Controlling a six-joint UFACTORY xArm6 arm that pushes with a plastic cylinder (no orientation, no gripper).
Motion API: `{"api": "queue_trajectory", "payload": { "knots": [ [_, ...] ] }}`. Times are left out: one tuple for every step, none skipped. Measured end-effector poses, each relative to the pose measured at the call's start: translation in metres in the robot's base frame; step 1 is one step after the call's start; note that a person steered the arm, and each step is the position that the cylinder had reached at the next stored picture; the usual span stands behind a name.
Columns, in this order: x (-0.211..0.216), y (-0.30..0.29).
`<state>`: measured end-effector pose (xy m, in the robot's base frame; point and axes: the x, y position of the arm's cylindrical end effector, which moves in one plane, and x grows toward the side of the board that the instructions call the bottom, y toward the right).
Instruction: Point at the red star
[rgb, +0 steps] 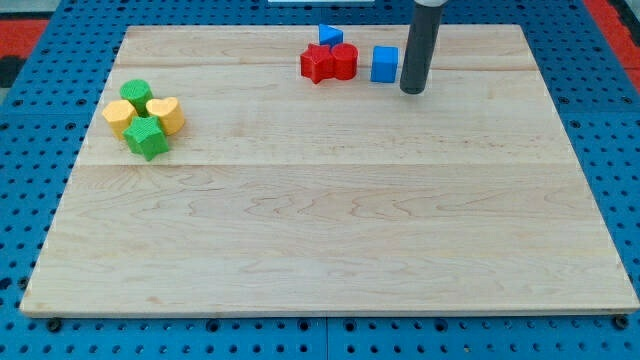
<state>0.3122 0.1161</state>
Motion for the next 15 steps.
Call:
{"api": "queue_trajectory", "payload": {
  "knots": [
    [-0.018, -0.006],
    [-0.038, -0.015],
    [-0.054, -0.029],
    [-0.066, -0.049],
    [-0.072, -0.055],
    [-0.045, -0.015],
    [0.009, 0.032],
    [0.051, 0.054],
    [0.061, 0.054],
    [0.061, 0.054],
    [0.061, 0.026],
    [0.063, -0.014],
    [0.068, -0.075],
    [0.068, -0.159],
    [0.059, -0.218]
  ]
}}
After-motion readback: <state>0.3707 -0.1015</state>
